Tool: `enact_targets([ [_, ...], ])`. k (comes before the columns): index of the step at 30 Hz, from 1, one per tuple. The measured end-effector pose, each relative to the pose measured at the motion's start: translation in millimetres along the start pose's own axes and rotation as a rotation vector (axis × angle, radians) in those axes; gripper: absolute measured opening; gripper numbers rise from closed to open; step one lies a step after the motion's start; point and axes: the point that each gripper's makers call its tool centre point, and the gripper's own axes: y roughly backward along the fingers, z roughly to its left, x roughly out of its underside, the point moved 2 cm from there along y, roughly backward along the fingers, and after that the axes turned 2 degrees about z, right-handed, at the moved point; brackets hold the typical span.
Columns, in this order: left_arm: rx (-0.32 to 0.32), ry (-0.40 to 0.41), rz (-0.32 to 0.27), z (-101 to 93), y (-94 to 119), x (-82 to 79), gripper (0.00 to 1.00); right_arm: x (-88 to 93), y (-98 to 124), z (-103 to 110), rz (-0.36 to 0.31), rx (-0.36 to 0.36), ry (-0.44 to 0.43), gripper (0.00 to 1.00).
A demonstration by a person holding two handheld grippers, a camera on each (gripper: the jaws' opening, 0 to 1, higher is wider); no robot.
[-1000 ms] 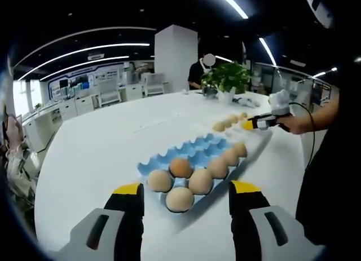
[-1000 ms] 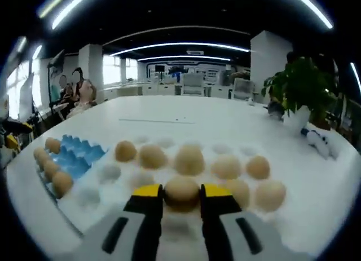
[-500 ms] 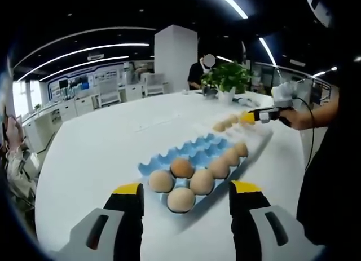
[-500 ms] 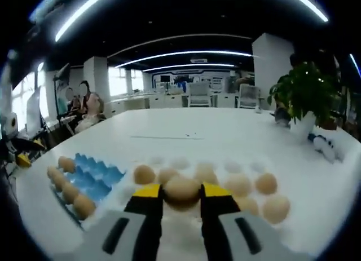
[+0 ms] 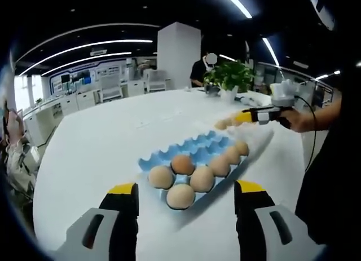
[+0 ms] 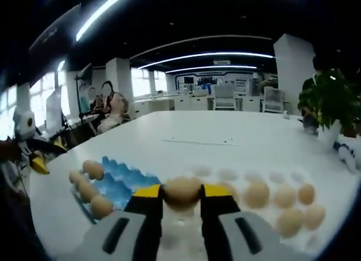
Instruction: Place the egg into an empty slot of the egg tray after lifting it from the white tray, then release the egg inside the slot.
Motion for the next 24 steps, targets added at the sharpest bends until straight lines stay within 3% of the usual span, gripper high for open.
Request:
enact_targets([
  [16,0.008,0.053,0.014,-1.5,0.7,0.9,0.81,-12.3,-34.8,79.9,-0.01,-0.225,0.042,0.25],
  [24,0.009,0.051,0.017,-1.3,0.5,0.4,0.81,-5.4,-54.8,115.4,0.02,-0.318,0.08,0.25],
])
